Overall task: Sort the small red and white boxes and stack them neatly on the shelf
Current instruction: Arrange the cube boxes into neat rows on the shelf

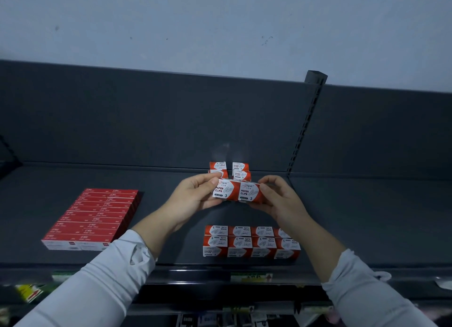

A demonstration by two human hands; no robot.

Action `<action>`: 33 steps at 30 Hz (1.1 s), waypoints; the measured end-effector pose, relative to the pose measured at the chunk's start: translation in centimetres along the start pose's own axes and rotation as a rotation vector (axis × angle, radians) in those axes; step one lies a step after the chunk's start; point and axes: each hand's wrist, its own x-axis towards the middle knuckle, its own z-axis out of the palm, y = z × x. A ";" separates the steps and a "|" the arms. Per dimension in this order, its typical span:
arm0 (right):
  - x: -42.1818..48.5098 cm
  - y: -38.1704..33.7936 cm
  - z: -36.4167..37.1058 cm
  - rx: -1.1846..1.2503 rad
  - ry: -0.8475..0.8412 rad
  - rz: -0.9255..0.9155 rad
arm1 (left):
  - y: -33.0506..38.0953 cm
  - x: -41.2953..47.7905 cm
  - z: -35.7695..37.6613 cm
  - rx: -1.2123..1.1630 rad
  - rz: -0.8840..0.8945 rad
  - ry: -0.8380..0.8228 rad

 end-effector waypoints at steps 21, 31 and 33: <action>1.1 -0.7 0.7 0.007 0.009 -0.016 | 0.4 1.2 -0.4 -0.059 0.001 0.020; 1.0 -0.7 -0.1 0.017 -0.001 0.009 | 0.3 1.3 0.1 -0.006 -0.027 -0.008; 0.9 -0.7 -0.4 0.025 -0.014 0.007 | 0.2 1.2 0.2 0.035 -0.023 -0.015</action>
